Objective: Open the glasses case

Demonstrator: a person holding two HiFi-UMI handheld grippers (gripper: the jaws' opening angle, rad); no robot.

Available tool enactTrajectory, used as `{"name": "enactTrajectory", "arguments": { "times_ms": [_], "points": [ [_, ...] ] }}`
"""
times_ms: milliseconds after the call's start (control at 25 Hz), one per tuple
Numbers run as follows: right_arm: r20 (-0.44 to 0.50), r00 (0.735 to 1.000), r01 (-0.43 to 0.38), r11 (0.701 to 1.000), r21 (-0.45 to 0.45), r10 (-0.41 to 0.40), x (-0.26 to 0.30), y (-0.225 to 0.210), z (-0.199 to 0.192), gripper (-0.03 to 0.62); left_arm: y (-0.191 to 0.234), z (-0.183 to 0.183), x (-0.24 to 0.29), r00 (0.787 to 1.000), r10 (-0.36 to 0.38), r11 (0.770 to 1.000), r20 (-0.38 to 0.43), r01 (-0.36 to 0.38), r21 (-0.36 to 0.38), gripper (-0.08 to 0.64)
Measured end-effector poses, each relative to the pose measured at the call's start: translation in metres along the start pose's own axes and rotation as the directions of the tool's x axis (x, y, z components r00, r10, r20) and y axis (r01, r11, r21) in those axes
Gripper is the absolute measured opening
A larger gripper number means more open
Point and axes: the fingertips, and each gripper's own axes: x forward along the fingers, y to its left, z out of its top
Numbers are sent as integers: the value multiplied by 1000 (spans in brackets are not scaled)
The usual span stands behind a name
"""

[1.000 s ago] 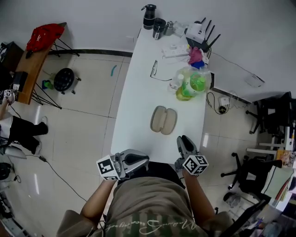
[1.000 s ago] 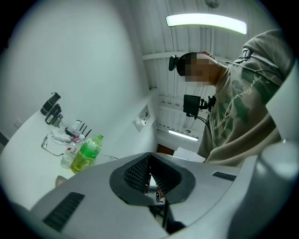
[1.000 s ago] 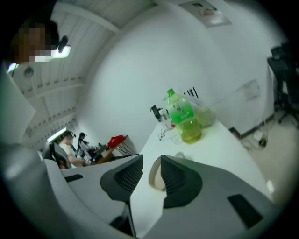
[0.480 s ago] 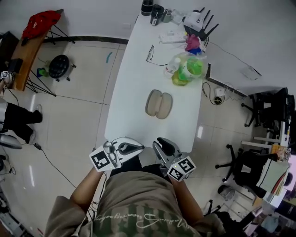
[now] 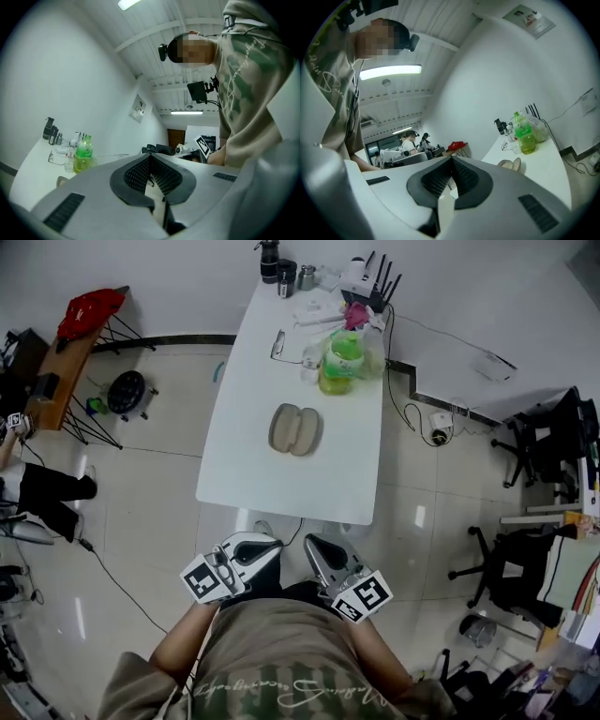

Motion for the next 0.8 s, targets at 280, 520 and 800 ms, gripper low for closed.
{"name": "enactTrajectory", "arguments": {
  "times_ms": [280,520,800],
  "points": [
    [23,1000,-17,989,-144,20,-90,39,-14,11,-83,-12,9,977,207,978,45,-206,-21,5],
    [37,999,-11,992,-124,15,-134,65,-28,11,-127,-20,-26,950,308,951,42,-308,-7,5],
    [102,992,91,989,-121,-79,-135,100,-37,11,-141,-13,-56,951,303,953,65,-303,-9,5]
  ]
}}
